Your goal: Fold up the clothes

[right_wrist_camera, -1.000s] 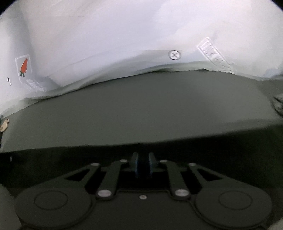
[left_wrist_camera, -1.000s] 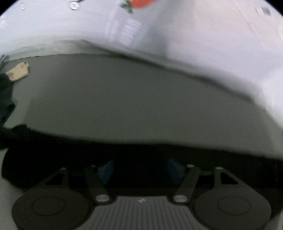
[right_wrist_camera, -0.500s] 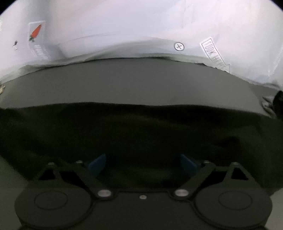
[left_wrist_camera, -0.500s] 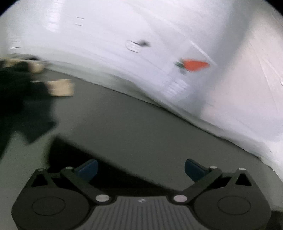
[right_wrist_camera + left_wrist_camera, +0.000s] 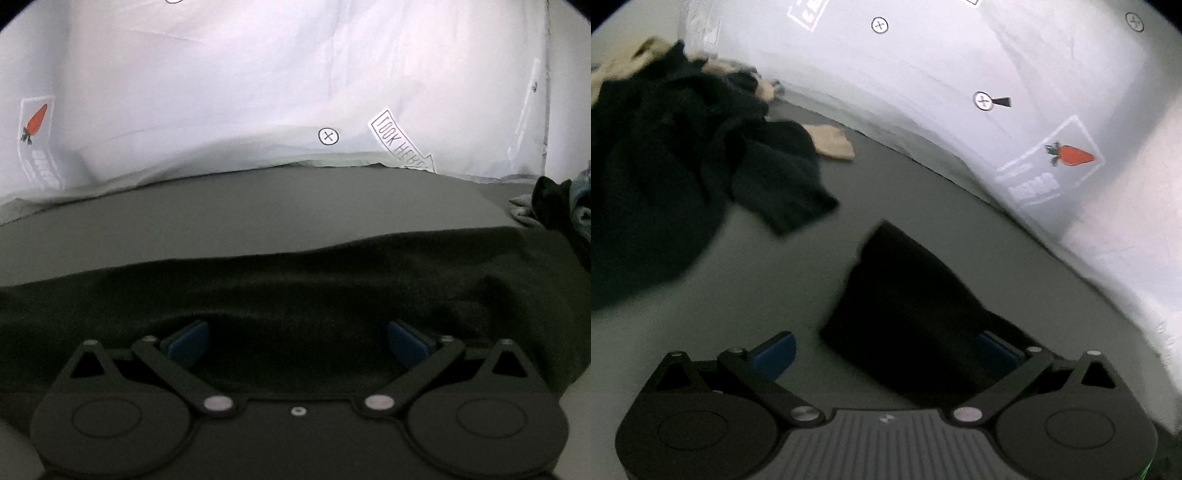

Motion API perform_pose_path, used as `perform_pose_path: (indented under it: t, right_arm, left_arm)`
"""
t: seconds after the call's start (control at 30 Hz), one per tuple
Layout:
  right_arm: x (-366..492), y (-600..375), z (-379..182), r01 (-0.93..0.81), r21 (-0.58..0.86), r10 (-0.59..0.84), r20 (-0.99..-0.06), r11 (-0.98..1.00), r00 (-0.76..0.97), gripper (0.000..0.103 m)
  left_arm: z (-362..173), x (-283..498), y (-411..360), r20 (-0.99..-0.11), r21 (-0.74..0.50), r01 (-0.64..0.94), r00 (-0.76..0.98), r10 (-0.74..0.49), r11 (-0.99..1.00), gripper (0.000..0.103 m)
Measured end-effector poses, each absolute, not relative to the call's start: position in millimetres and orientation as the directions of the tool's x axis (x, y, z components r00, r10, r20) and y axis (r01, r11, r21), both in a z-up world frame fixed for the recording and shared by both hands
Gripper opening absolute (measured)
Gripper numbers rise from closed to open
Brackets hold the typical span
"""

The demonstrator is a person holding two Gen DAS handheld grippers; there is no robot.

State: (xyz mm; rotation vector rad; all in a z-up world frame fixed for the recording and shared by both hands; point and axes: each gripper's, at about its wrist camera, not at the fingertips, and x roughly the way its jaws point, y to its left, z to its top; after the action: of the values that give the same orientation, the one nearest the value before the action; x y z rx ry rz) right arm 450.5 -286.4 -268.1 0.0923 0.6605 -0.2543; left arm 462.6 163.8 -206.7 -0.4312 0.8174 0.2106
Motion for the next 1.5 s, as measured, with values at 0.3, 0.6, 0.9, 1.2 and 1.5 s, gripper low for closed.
perform_pose_path:
  t: [0.3,0.6,0.9,1.2,1.5]
  right_arm:
    - [449.8,-287.6,-269.6,0.261,0.006,-0.202,-0.617,0.965,0.761,0.103]
    - [451.5,-290.6,-269.4,0.268,0.012,-0.203,-0.618,0.963,0.760,0.103]
    - [451.8,-292.2,-269.6,0.268,0.018,-0.200,-0.617,0.963,0.761,0.103]
    - [451.4,-293.0,-269.4,0.265,0.021,-0.197,-0.616,0.964,0.763,0.103]
    - [451.4,-293.3,-269.8,0.265,0.021,-0.197,-0.615,0.964,0.764,0.103]
  left_arm:
    - [-214.7,507.2,192.9,-0.742,-0.142,-0.036,0.665,-0.082,0.989,0.061]
    - [-234.1,541.2,180.5,-0.772,-0.100,0.090,0.621,-0.134,0.991,0.043]
    - [-174.5,528.5,176.9,-0.746,-0.217,0.013,0.642,-0.174,0.976,0.010]
    - [-106.2,515.6,168.9,-0.763,-0.352,-0.133,0.614,-0.202,0.926,0.011]
    - [-200.4,547.3,208.7,-0.880,-0.151,-0.424,0.469,0.073,0.893,0.028]
